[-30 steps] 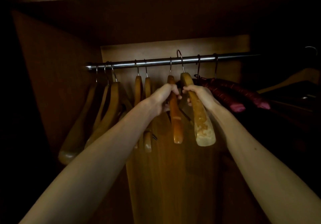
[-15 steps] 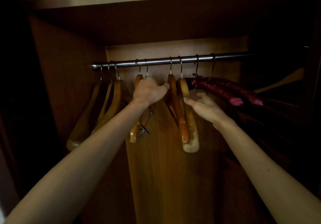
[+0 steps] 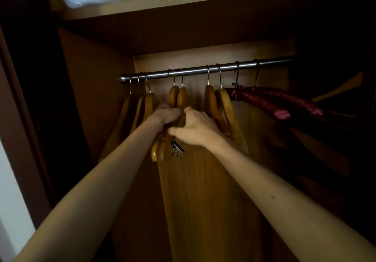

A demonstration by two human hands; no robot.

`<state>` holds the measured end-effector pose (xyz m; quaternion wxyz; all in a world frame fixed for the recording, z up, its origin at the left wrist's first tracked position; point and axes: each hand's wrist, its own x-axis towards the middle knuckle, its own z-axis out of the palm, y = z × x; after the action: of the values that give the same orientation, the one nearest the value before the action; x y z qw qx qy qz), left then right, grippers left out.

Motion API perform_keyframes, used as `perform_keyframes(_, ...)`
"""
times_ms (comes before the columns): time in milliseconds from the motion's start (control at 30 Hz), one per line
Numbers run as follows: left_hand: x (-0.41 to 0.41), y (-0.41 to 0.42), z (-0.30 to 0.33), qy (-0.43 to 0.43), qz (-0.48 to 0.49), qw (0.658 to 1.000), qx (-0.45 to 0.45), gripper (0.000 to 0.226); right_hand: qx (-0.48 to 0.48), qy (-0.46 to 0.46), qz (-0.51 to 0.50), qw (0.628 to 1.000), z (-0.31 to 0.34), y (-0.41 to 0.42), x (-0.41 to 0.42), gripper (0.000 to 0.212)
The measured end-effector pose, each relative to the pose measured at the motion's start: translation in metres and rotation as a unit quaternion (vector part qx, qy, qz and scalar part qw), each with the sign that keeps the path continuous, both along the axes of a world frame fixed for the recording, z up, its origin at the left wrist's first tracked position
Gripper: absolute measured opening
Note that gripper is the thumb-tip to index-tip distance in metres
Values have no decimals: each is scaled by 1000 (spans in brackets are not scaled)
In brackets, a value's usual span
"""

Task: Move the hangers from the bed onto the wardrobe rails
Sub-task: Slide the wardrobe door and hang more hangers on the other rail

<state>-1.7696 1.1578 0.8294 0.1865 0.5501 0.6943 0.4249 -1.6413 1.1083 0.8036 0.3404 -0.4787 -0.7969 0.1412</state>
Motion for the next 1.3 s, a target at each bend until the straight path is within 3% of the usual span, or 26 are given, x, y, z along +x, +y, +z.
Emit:
perform_keyframes(133, -1, 8, 0, -94, -46, 994, -14, 33, -51, 34, -15, 998, -9, 18, -25, 58)
perform_keyframes(233, -3, 19, -4, -97, -62, 993, 0, 32, -62, 78, -6, 995, -16, 34, -34, 47)
perform_keyframes(400, -9, 30, -8, -138, -42, 989, 29, 57, -57, 133, -15, 989, -21, 38, -27, 36)
perform_keyframes(667, -1, 39, 13, -193, -45, 979, 38, 47, -68, 188, 26, 979, 4, 47, -19, 27)
perform_keyframes(833, 4, 45, 14, -174, -31, 984, 18, 32, -94, 201, 30, 975, 10, 50, -18, 28)
perform_keyframes(967, 2, 51, 14, -170, -47, 984, -8, 42, -84, 199, 38, 976, 3, 49, -17, 23)
perform_keyframes(1233, -4, 41, 15, -45, -49, 997, -30, 29, -134, 225, 57, 963, 13, 46, -11, 30)
perform_keyframes(1300, -1, 45, -4, -73, -60, 993, -66, 33, -137, 204, 50, 968, -2, 41, -9, 28)
